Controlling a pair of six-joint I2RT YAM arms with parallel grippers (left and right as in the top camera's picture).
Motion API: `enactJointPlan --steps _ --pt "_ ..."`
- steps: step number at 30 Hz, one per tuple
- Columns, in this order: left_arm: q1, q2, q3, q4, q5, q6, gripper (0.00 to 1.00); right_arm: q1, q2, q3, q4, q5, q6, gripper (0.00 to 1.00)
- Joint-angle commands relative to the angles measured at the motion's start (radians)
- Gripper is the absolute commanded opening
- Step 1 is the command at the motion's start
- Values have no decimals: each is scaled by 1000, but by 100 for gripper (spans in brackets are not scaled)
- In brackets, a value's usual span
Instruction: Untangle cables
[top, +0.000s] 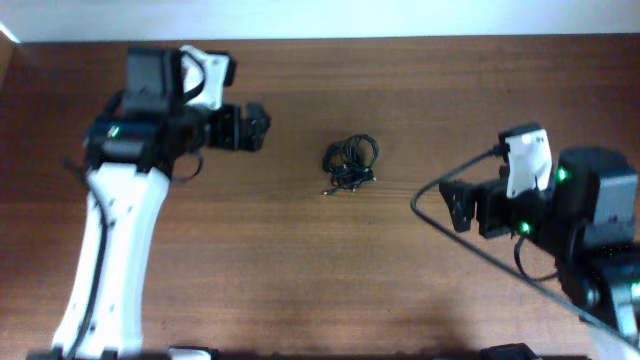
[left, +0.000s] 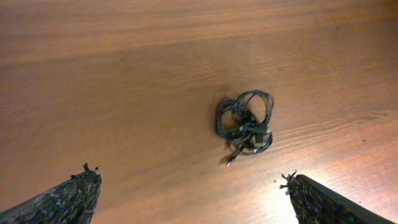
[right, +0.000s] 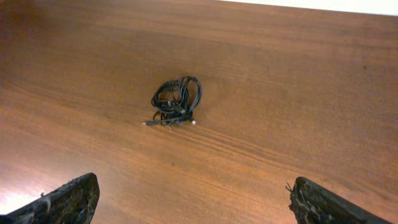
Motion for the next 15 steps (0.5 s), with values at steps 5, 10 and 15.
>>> enactJointPlan --steps 5,10,15 --pt "-84 272 69 129 15 -18 99 6 175 79 -18 -54 15 99" --pt "-117 440 69 188 19 -156 90 6 265 79 -57 -105 15 97" --pt "-189 584 69 297 23 -241 84 6 328 79 -77 -105 16 83"
